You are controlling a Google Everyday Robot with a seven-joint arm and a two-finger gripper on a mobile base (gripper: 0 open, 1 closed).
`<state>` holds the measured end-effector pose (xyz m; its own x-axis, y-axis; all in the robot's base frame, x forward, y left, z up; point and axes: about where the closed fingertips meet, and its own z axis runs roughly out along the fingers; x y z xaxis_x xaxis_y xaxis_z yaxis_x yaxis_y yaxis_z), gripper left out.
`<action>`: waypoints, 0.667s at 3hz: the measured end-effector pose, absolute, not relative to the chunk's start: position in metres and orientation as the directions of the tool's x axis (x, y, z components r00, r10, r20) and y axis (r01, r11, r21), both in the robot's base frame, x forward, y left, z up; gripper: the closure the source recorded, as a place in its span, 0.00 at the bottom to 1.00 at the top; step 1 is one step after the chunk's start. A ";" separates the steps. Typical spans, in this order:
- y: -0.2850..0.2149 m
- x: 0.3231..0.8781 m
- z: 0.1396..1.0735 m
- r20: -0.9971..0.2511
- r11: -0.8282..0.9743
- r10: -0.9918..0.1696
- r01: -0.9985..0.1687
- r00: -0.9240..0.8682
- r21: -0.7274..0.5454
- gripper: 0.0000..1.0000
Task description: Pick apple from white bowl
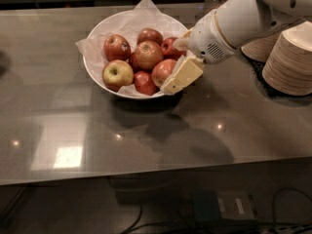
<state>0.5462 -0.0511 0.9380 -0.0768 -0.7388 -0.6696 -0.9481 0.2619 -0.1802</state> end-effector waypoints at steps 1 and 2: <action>-0.047 0.547 0.940 -0.680 0.285 -0.726 -0.944 -0.101 -0.165 0.25; -0.056 0.550 0.931 -0.678 0.346 -0.720 -0.923 -0.148 -0.166 0.22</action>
Offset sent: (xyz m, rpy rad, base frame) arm 0.0109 -0.0187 -0.0211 0.0122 0.0109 -0.1762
